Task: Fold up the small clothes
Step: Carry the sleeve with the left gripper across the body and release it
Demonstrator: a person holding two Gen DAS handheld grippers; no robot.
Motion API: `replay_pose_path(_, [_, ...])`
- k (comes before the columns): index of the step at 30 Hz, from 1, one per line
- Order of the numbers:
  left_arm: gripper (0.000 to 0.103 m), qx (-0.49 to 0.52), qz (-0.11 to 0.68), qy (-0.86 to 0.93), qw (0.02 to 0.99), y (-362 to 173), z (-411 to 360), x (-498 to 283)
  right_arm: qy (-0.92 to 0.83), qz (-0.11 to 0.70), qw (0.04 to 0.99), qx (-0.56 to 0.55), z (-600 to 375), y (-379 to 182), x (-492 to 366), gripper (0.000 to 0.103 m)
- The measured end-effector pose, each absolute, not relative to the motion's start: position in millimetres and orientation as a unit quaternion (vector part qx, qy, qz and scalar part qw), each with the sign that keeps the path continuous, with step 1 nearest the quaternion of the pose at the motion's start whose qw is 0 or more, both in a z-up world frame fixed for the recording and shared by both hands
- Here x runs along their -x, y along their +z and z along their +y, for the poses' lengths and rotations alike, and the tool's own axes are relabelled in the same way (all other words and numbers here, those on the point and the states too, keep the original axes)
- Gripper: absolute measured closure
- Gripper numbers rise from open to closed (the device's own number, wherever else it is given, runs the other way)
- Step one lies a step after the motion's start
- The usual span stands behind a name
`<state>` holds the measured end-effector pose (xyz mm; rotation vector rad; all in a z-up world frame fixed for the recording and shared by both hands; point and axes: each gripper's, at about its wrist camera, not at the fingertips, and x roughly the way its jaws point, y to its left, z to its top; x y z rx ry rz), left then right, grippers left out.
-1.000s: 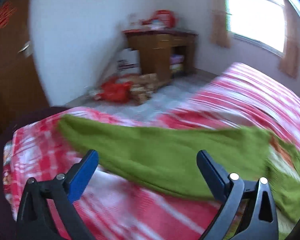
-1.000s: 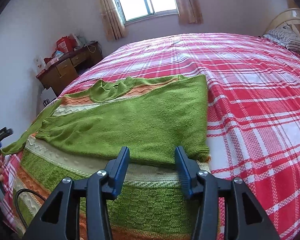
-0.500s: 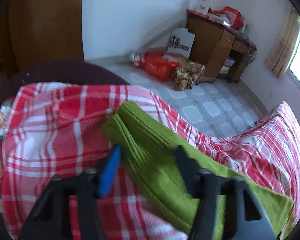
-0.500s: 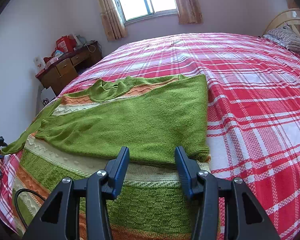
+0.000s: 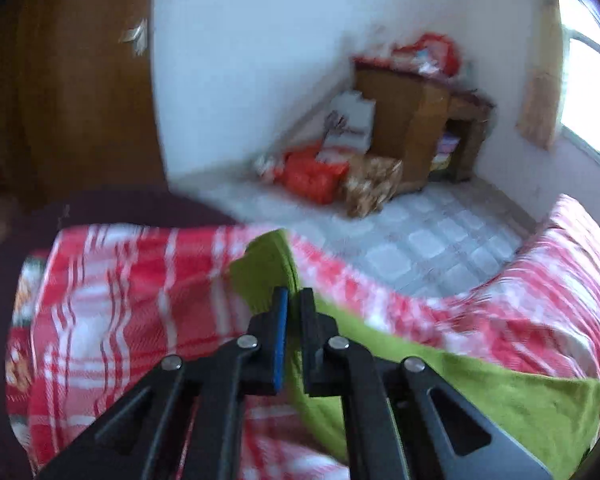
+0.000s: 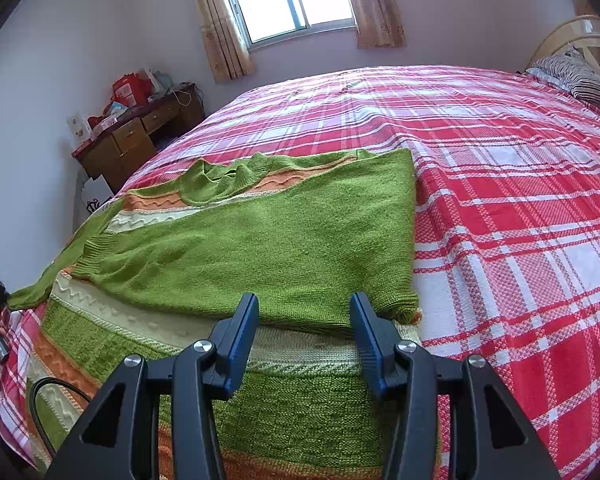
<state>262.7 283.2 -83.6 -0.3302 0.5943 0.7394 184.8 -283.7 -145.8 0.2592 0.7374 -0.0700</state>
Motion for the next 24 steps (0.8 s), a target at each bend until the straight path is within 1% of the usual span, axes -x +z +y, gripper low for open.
replay_pose_path(4, [0.098, 0.107, 0.239, 0.279, 0.924, -49.5, 219.1, -263.3, -0.034, 0.358, 0.924, -0.128, -284.0, -146.0, -184.4, 0.054])
replay_pose_path(6, [0.098, 0.074, 0.213, 0.218, 0.950, -34.3, 166.8, -260.0, -0.034, 0.358, 0.924, -0.128, -283.8, -145.8, -184.3, 0.054])
replay_pose_path(10, [0.098, 0.020, 0.207, 0.111, 0.972, -33.4, 71.8, -256.5, -0.033, 0.358, 0.924, -0.129, -284.0, -146.0, -184.1, 0.054])
replay_pose_path(13, [0.098, -0.001, 0.229, 0.049, 0.972, -46.7, 19.6, -257.7, -0.033, 0.357, 0.924, -0.131, -283.6, -145.6, -183.7, 0.054])
replay_pose_path(17, [0.098, -0.025, 0.285, -0.005, 0.958, -79.5, -36.8, -260.6, -0.032, 0.356, 0.925, -0.133, -283.4, -145.5, -183.3, 0.054])
replay_pose_path(21, [0.098, -0.052, 0.344, -0.005, 0.938, -109.8, -60.7, -271.1, -0.030, 0.354, 0.925, -0.136, -283.7, -145.6, -183.3, 0.054])
replay_pose_path(24, [0.096, -0.039, 0.376, -0.007, 0.926, -117.4, -56.8, -276.2, -0.029, 0.353, 0.925, -0.138, -285.5, -146.2, -182.4, 0.054])
